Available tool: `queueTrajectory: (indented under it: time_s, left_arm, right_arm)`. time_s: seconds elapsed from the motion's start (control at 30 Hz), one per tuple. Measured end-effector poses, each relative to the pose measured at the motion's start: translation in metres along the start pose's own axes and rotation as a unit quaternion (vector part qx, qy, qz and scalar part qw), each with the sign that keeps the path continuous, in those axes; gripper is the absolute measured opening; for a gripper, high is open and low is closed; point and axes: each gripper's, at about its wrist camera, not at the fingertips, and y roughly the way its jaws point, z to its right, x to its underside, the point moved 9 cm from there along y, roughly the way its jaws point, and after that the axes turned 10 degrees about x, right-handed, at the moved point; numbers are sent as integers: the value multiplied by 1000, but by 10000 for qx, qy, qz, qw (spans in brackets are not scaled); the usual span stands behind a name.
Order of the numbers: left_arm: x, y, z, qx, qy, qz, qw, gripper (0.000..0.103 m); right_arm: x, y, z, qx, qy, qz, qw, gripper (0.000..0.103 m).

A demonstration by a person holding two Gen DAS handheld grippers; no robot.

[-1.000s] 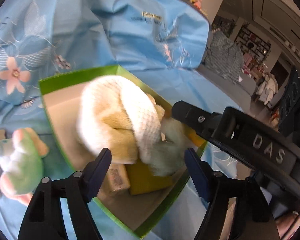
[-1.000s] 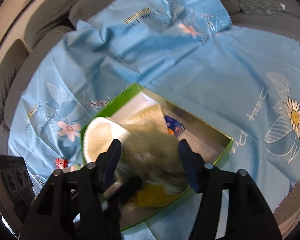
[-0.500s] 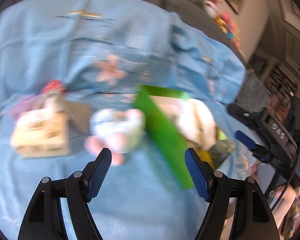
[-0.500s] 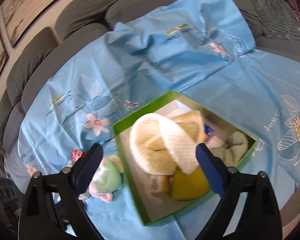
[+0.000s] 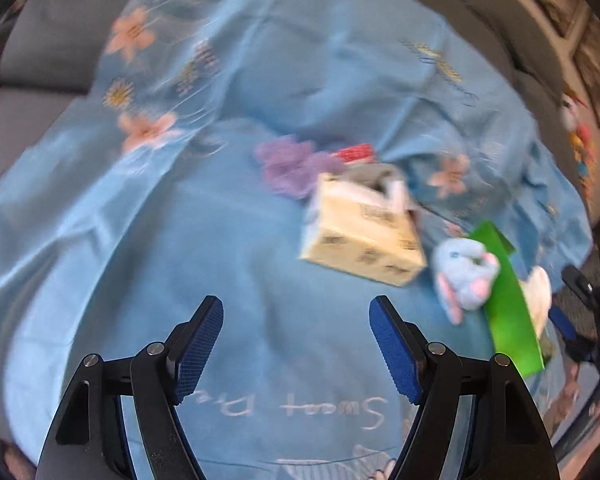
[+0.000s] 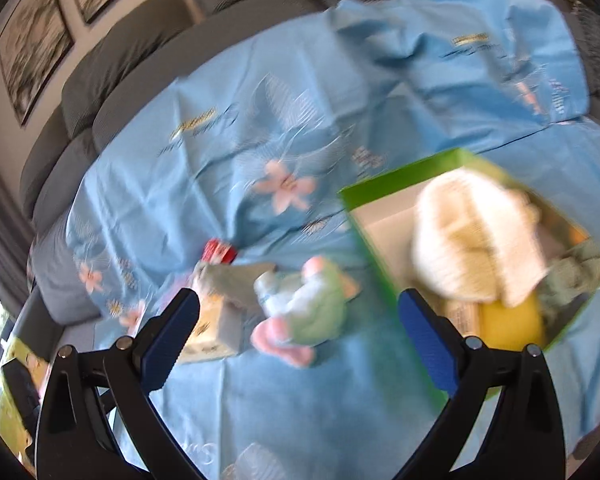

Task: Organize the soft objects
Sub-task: 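Move the right gripper back to the purple mesh bath puff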

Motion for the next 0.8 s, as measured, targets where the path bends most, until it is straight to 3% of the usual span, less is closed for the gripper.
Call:
queueTrajectory:
  time_s: [0.37, 0.47, 0.63, 0.73, 0.8]
  left_arm:
    - [-19, -29, -42, -231, -367, 310, 9986, 76]
    - [-25, -41, -63, -443, -748, 544, 9947, 76]
    - [-33, -51, -80, -605, -804, 598, 9931, 76]
    - [-35, -55, -87, -562, -871, 607, 9928, 76]
    - [-35, -57, -91, -554, -874, 571, 9930, 76]
  right_arm:
    - [39, 42, -140, -853, -858, -1001, 9876, 99]
    - [37, 62, -186, -1043, -960, -1212, 9825, 92]
    - [37, 124, -244, -748, -1144, -1499, 9792, 72]
    - [41, 173, -257, -59, -1467, -1636, 9755, 58]
    - [45, 196, -260, 22, -1443, -1873, 9716, 54]
